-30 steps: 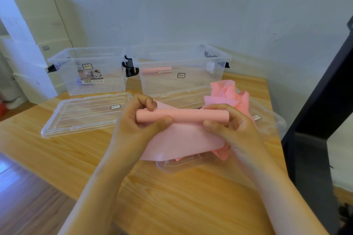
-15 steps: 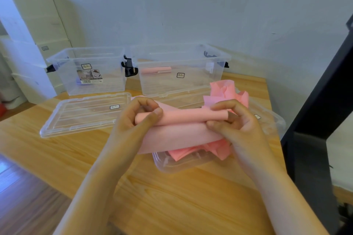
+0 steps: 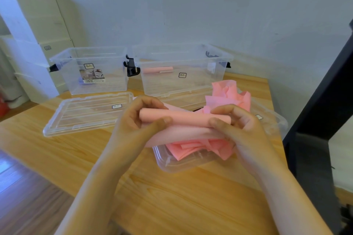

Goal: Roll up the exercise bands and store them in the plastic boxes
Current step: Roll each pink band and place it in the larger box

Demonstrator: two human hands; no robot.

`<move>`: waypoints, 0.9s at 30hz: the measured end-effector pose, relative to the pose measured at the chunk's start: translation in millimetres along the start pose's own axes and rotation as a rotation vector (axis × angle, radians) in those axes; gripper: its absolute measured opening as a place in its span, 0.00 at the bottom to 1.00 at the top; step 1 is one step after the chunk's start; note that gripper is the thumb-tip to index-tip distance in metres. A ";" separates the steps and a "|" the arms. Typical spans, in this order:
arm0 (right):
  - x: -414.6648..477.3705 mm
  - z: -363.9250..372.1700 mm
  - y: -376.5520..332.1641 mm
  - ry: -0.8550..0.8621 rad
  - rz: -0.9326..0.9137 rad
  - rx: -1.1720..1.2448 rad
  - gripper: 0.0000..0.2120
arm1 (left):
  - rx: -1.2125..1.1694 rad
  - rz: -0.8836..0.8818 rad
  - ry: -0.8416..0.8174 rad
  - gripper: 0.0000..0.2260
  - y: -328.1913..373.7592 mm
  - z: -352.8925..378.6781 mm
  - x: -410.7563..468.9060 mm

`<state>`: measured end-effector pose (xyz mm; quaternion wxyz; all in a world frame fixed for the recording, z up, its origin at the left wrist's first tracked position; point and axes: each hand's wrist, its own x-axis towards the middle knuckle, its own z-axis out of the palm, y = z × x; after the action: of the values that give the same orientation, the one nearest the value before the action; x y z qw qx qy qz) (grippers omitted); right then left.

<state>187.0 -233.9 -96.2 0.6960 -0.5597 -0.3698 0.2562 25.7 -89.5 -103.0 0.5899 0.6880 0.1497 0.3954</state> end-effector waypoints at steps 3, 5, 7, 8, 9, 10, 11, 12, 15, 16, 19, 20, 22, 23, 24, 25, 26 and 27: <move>-1.1 0.9 -3.8 -0.007 -0.056 -0.034 0.08 | -0.005 -0.051 -0.003 0.12 3.9 2.7 -1.2; -2.7 1.9 -8.1 -0.019 -0.094 -0.067 0.08 | 0.010 -0.055 -0.005 0.10 7.7 3.0 -0.6; -4.8 2.3 -15.5 -0.029 -0.130 -0.100 0.08 | 0.008 -0.051 -0.021 0.08 13.0 1.4 0.7; -5.8 2.0 -19.6 -0.035 -0.146 -0.114 0.07 | 0.013 -0.048 -0.028 0.08 16.2 0.9 0.7; -7.0 1.3 -23.8 -0.037 -0.162 -0.127 0.07 | 0.022 -0.045 -0.031 0.09 19.4 1.3 0.6; -8.0 0.7 -28.0 -0.036 -0.175 -0.138 0.07 | 0.037 -0.042 -0.031 0.10 21.9 1.9 0.2; -9.3 0.2 -32.2 -0.033 -0.185 -0.148 0.06 | 0.054 -0.035 -0.028 0.11 24.9 3.7 -0.5; -11.0 -0.5 -36.3 -0.029 -0.192 -0.161 0.06 | 0.075 -0.023 -0.024 0.10 27.6 5.6 -1.4; -17.6 -0.6 -48.0 -0.023 -0.212 -0.190 0.06 | 0.100 0.012 0.003 0.06 36.2 9.6 -6.1; -20.9 -0.3 -52.3 -0.025 -0.213 -0.198 0.06 | 0.099 0.015 0.006 0.05 40.5 10.1 -8.9; -30.4 0.6 -64.5 -0.017 -0.214 -0.214 0.06 | 0.094 0.026 0.000 0.05 57.8 11.3 -16.5; -34.6 1.3 -70.0 -0.014 -0.220 -0.208 0.06 | 0.099 0.040 0.002 0.06 66.9 11.9 -19.3; -44.5 3.2 -84.6 -0.004 -0.255 -0.182 0.06 | 0.117 0.092 -0.003 0.06 90.6 13.7 -24.3; -48.4 4.5 -92.8 -0.001 -0.275 -0.164 0.06 | 0.127 0.121 -0.008 0.06 103.4 14.8 -25.8; -52.2 5.6 -101.6 -0.002 -0.295 -0.140 0.07 | 0.136 0.149 -0.012 0.07 116.4 15.9 -27.2; -55.5 6.8 -111.1 -0.004 -0.313 -0.111 0.07 | 0.141 0.179 -0.014 0.07 129.2 17.2 -28.5; -58.9 7.5 -121.7 -0.009 -0.331 -0.085 0.08 | 0.142 0.216 -0.018 0.07 142.2 18.7 -30.2; -62.5 7.9 -132.1 -0.013 -0.350 -0.069 0.08 | 0.139 0.251 -0.022 0.07 154.0 20.1 -32.4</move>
<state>135.9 -309.4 18.3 0.7080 -0.5085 -0.4747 0.1222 -20.7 -165.1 28.5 0.4885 0.7447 0.0832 0.4471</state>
